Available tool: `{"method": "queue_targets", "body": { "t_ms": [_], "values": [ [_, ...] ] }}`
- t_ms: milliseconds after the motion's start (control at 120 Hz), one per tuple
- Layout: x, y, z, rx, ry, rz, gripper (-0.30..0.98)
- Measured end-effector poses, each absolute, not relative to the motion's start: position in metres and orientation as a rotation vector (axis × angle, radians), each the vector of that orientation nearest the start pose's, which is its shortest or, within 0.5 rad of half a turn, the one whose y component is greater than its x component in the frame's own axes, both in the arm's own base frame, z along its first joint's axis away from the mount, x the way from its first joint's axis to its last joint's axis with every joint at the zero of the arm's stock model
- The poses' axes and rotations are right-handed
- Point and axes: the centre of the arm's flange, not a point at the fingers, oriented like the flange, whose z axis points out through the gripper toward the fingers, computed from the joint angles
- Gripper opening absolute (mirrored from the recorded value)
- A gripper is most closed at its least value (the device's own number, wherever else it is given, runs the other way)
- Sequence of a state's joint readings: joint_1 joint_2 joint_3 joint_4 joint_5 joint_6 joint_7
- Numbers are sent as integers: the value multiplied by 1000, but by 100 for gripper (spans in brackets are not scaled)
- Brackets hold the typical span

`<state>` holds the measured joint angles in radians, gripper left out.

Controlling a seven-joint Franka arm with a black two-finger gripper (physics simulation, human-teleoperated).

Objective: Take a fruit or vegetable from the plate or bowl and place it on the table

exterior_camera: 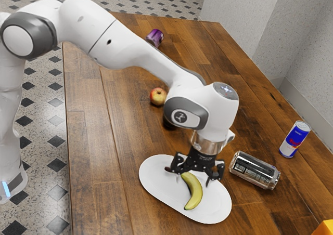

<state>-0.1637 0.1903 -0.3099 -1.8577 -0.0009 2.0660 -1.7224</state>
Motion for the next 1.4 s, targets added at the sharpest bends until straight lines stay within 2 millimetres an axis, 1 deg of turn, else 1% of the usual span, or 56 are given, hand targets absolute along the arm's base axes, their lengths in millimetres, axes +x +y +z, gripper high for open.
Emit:
{"method": "queue_targets", "body": {
  "t_ms": [250,575,650,775,858,1000,1050,1117,1183,1208,1283,1342,1400],
  "values": [
    [548,-271,415,-2585,-1870,75,69],
    [549,-271,408,-2584,-1868,81,67],
    [550,-269,408,-2583,-1871,80,60],
    [551,-267,409,-2587,-1867,79,36],
    [551,-266,409,-2588,-1863,80,22],
    [551,-265,415,-2597,-1859,70,17],
    [550,-264,422,-2600,-1861,61,16],
    [548,-261,436,-2609,-1867,39,16],
    [547,-261,455,-2627,-1873,9,14],
    [549,-263,467,-2641,-1877,-5,13],
    [555,-274,503,-2694,-1874,-39,14],
    [556,-287,523,-2738,-1847,-57,14],
    [556,-303,540,-2779,-1804,-74,14]
  ]
}}
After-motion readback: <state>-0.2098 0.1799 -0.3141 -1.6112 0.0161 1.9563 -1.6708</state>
